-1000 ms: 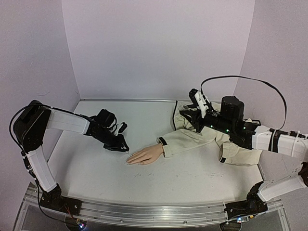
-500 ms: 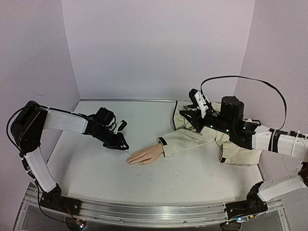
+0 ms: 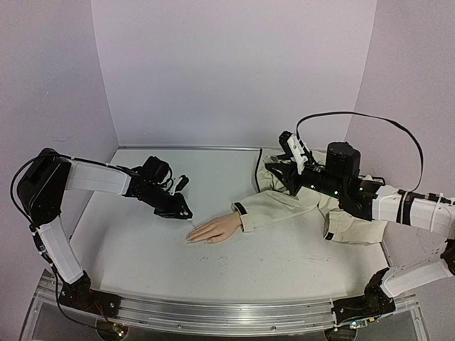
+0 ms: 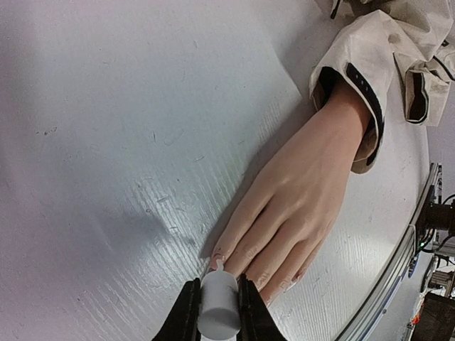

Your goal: Paint the nails

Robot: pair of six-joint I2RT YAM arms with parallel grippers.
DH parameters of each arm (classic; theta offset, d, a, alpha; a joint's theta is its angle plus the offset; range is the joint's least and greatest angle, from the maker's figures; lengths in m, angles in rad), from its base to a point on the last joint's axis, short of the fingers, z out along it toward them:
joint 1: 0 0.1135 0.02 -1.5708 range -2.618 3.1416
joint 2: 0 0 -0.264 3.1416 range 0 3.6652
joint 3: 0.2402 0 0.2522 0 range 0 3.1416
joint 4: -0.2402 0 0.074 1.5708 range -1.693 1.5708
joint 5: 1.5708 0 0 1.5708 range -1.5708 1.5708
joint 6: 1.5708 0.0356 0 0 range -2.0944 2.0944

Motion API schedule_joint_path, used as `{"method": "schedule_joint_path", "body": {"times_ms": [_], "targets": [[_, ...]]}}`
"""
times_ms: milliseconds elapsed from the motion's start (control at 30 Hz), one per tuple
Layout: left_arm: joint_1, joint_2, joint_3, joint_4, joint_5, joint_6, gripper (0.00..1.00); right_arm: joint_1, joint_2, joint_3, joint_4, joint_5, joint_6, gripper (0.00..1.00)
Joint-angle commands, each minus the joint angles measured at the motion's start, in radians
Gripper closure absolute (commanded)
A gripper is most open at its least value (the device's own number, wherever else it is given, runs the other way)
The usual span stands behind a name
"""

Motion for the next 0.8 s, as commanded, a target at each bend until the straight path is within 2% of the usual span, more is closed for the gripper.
{"method": "schedule_joint_path", "body": {"times_ms": [0,767], "targets": [[0.005,0.020,0.047,0.024,0.034,-0.001,1.00,-0.005,-0.007,0.039,0.083,-0.010,0.011,1.00],[0.005,0.051,0.051,0.036,0.059,-0.001,1.00,-0.008,0.003,0.047,0.082,-0.016,0.011,1.00]]}}
